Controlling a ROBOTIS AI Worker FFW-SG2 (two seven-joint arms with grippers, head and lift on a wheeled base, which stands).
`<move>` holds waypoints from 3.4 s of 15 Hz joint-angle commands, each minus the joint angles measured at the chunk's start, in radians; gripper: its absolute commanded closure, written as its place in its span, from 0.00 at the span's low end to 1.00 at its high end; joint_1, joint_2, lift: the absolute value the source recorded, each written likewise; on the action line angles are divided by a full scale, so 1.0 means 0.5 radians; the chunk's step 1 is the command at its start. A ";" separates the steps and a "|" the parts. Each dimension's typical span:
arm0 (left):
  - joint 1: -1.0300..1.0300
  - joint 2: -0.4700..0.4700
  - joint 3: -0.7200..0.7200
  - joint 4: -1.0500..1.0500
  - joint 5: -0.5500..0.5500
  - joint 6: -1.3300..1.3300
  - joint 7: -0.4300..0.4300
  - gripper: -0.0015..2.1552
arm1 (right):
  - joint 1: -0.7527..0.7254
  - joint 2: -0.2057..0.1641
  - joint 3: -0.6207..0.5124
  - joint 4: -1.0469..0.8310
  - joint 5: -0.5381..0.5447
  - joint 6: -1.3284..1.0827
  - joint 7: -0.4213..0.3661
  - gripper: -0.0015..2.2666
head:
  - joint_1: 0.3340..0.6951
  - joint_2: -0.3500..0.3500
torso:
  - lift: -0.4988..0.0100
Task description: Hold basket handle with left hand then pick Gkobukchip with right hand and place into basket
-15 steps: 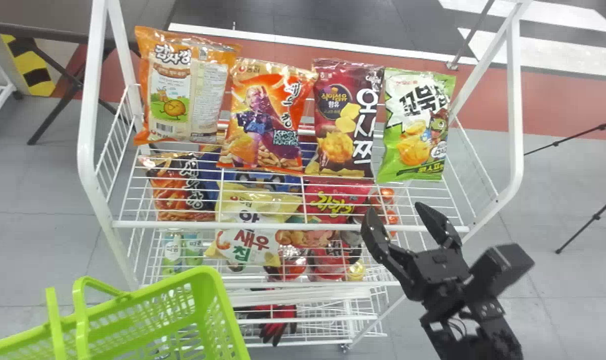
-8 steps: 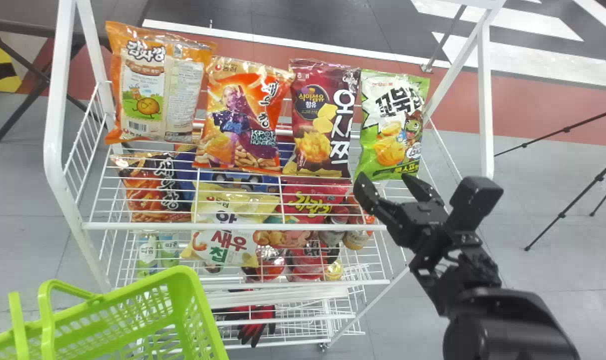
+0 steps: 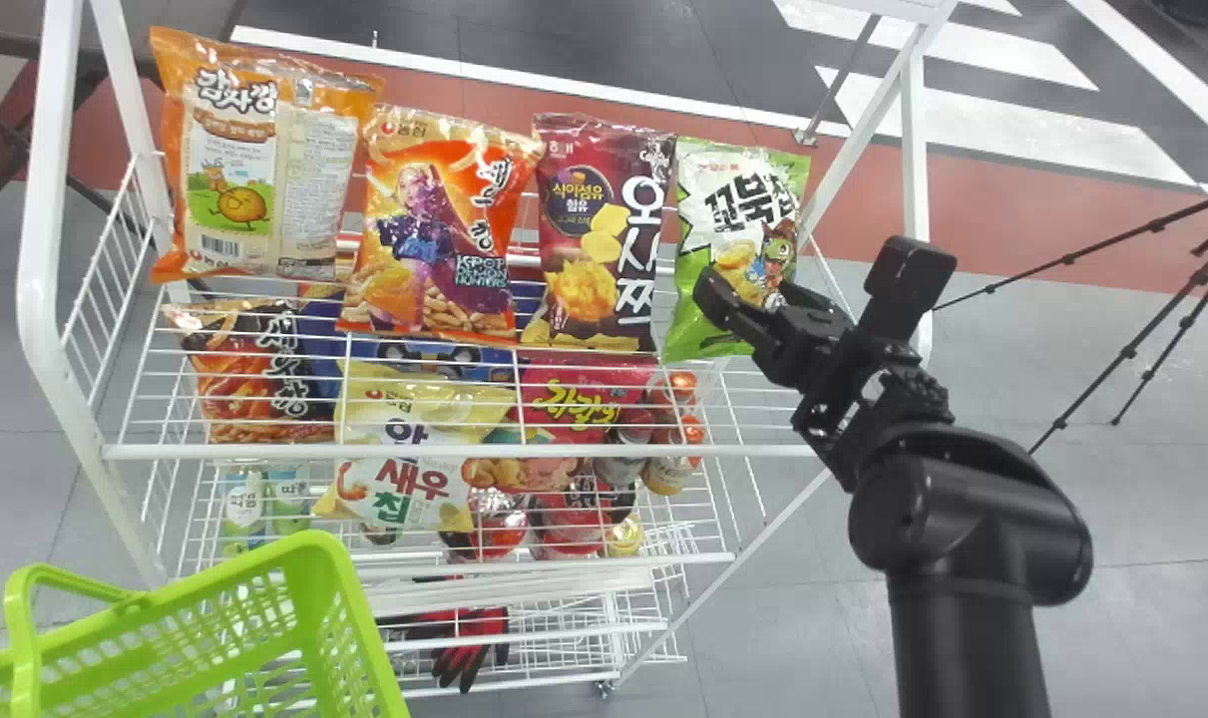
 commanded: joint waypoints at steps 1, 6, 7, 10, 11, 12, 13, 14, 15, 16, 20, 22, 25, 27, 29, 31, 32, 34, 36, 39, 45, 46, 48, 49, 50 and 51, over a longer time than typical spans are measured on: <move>0.000 0.000 0.001 0.006 0.000 -0.002 -0.003 1.00 | -0.128 -0.035 -0.010 0.115 0.003 0.065 0.000 0.03 | 1.00 0.04 | 0.98; 0.000 0.003 0.011 0.012 0.000 -0.002 -0.009 1.00 | -0.377 -0.121 -0.001 0.409 0.074 0.139 0.000 0.03 | 1.00 0.02 | 0.98; 0.000 0.003 0.011 0.015 0.000 -0.008 -0.012 1.00 | -0.410 -0.127 0.011 0.462 0.101 0.139 0.000 0.03 | 1.00 0.02 | 0.98; 0.000 0.003 0.017 0.015 0.003 -0.008 -0.018 1.00 | -0.512 -0.164 0.051 0.627 0.138 0.139 0.000 0.03 | 1.00 0.01 | 0.98; 0.000 0.003 0.023 0.015 0.003 -0.008 -0.021 1.00 | -0.545 -0.164 0.082 0.670 0.166 0.145 -0.006 0.03 | 1.00 0.01 | 0.98; 0.000 0.003 0.023 0.015 0.003 -0.008 -0.021 1.00 | -0.564 -0.161 0.100 0.689 0.178 0.170 -0.006 0.03 | 1.00 0.01 | 0.98; 0.000 0.003 0.023 0.012 0.003 -0.008 -0.021 1.00 | -0.601 -0.164 0.118 0.725 0.190 0.219 -0.003 0.04 | 1.00 0.02 | 0.98; 0.000 0.003 0.023 0.009 0.006 -0.008 -0.024 1.00 | -0.637 -0.164 0.143 0.759 0.209 0.280 0.000 0.07 | 1.00 0.02 | 0.98; 0.000 0.006 0.023 0.009 0.006 -0.008 -0.027 1.00 | -0.659 -0.173 0.158 0.778 0.221 0.317 0.022 0.14 | 1.00 0.03 | 0.98; 0.000 0.006 0.026 0.009 0.009 -0.008 -0.027 1.00 | -0.668 -0.173 0.161 0.781 0.227 0.335 0.062 0.35 | 1.00 0.04 | 0.98; 0.003 0.006 0.029 0.006 0.012 -0.008 -0.034 1.00 | -0.610 -0.164 0.155 0.732 0.218 0.391 0.043 1.00 | 1.00 0.06 | 0.98; 0.003 0.003 0.026 0.006 0.012 -0.008 -0.034 1.00 | -0.564 -0.158 0.134 0.646 0.215 0.348 -0.009 1.00 | 1.00 0.06 | 0.98; 0.000 0.003 0.026 0.012 0.012 -0.014 -0.034 1.00 | -0.490 -0.149 0.134 0.492 0.212 0.305 -0.113 1.00 | 1.00 0.04 | 0.98; 0.000 0.003 0.026 0.018 0.009 -0.039 -0.037 1.00 | -0.444 -0.146 0.134 0.400 0.212 0.286 -0.168 1.00 | 1.00 0.03 | 0.98; 0.000 0.003 0.026 0.031 0.009 -0.051 -0.043 1.00 | -0.374 -0.118 0.137 0.274 0.212 0.286 -0.220 1.00 | 1.00 0.02 | 0.98; 0.000 0.003 0.026 0.040 0.012 -0.069 -0.049 1.00 | -0.303 -0.090 0.143 0.121 0.203 0.305 -0.273 1.00 | 1.00 0.02 | 0.98; 0.000 0.003 0.026 0.043 0.009 -0.076 -0.052 1.00 | -0.272 -0.069 0.143 0.041 0.203 0.341 -0.300 1.00 | 1.00 0.03 | 0.98; 0.000 0.003 0.026 0.058 0.009 -0.088 -0.055 1.00 | -0.248 -0.063 0.152 -0.100 0.212 0.519 -0.368 1.00 | 1.00 0.03 | 0.98; 0.000 0.003 0.029 0.068 0.012 -0.100 -0.055 1.00 | -0.229 -0.063 0.149 -0.244 0.203 0.740 -0.383 1.00 | 1.00 0.04 | 0.98; -0.003 0.003 0.026 0.074 0.009 -0.106 -0.055 1.00 | -0.143 -0.057 0.137 -0.526 0.154 1.176 -0.383 1.00 | 1.00 0.04 | 0.98; -0.009 0.000 0.026 0.086 0.012 -0.106 -0.055 1.00 | 0.081 -0.057 0.008 -1.069 -0.209 2.053 -0.334 1.00 | 1.00 0.07 | 0.98; -0.009 0.000 0.026 0.086 0.012 -0.106 -0.055 1.00 | 0.114 -0.057 -0.023 -1.149 -0.307 2.082 -0.322 1.00 | 1.00 0.08 | 0.98; -0.015 0.000 0.023 0.083 0.012 -0.106 -0.055 1.00 | 0.139 -0.057 -0.096 -1.253 -0.543 2.082 -0.325 1.00 | 1.00 0.10 | 0.98; -0.015 -0.003 0.017 0.086 0.009 -0.106 -0.055 1.00 | 0.145 -0.054 -0.105 -1.321 -0.629 2.082 -0.328 1.00 | 1.00 0.12 | 0.98; -0.015 -0.003 0.017 0.089 0.009 -0.106 -0.055 1.00 | 0.173 -0.044 -0.096 -1.370 -0.693 2.082 -0.352 1.00 | 1.00 0.15 | 0.98; -0.018 -0.003 0.014 0.092 0.009 -0.106 -0.055 1.00 | 0.206 -0.017 -0.084 -1.407 -0.767 2.082 -0.362 1.00 | 1.00 0.17 | 0.98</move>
